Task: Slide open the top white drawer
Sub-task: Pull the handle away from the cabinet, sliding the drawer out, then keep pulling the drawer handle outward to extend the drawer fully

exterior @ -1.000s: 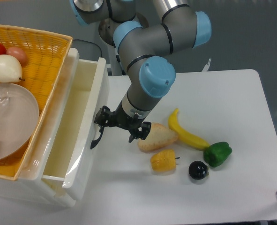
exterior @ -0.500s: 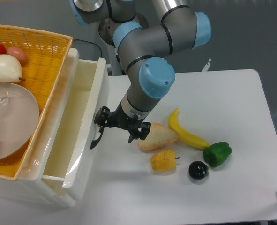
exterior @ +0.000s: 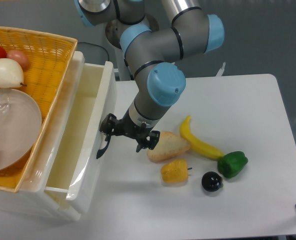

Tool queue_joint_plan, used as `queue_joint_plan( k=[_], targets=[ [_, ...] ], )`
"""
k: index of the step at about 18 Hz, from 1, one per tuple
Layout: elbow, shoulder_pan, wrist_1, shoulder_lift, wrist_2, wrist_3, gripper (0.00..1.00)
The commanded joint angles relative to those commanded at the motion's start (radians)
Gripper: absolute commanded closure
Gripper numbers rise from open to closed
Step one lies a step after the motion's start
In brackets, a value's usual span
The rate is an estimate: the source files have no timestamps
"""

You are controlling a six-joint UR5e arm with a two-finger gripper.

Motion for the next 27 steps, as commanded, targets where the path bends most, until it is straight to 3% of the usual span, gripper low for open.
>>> queue_joint_plan(
  k=[5,27],
  targets=[
    [0.005,0.000,-0.003,-0.005,0.067,0.020,0.00],
    [0.038,0.020,-0.008,-0.014,0.067,0.029,0.00]
  ],
)
